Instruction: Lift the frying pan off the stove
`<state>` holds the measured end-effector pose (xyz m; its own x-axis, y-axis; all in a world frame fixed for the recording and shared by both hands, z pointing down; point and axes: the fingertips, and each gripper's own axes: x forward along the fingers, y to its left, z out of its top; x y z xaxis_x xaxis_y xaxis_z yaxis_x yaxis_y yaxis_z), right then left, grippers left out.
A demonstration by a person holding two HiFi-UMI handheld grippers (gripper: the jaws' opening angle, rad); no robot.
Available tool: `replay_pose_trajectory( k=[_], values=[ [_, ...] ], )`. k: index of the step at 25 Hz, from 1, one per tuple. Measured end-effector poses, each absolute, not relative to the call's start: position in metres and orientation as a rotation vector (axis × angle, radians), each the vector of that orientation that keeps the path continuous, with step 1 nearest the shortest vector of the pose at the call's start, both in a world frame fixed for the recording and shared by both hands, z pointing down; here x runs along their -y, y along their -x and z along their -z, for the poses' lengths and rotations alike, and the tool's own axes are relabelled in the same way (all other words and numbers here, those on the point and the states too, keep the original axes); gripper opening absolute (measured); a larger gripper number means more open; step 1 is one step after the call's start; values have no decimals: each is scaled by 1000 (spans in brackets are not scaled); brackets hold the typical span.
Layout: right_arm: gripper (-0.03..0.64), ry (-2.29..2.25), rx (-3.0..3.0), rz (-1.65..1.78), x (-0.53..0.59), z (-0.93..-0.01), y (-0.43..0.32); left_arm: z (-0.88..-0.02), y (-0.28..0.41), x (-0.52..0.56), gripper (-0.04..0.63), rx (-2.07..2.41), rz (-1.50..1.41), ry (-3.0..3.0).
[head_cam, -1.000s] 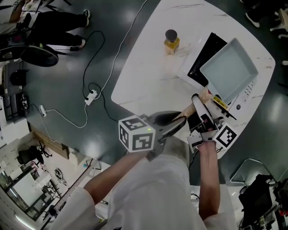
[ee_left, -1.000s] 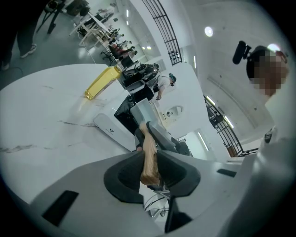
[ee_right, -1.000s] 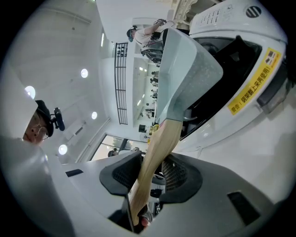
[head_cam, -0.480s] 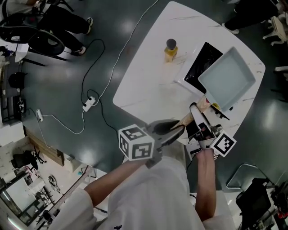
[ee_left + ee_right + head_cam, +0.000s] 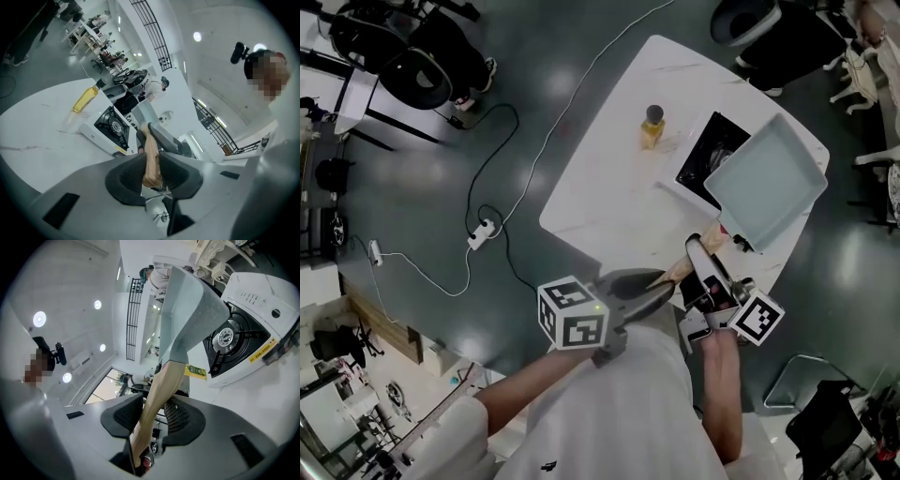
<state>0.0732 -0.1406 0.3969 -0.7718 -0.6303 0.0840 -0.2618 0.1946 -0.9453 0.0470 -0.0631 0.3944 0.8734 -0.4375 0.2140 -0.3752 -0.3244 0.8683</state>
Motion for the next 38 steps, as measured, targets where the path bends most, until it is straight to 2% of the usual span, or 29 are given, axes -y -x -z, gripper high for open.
replay_pose_trajectory(
  k=[9,14,21,38],
  values=[
    [132,863,-2216,1559,142,-371,-65,-373,-40,65,84,553,59,-2028],
    [132,848,-2274,1469,108,-316,-61,-325,-37,30,83,545,70,-2081],
    [132,819,-2258,1437,96,-290,-58,-299,-32,20,83,553,73,-2127],
    [135,837,-2232,1430,86,-289,-55,-296,-26,11,84,541,44,-2146]
  ],
)
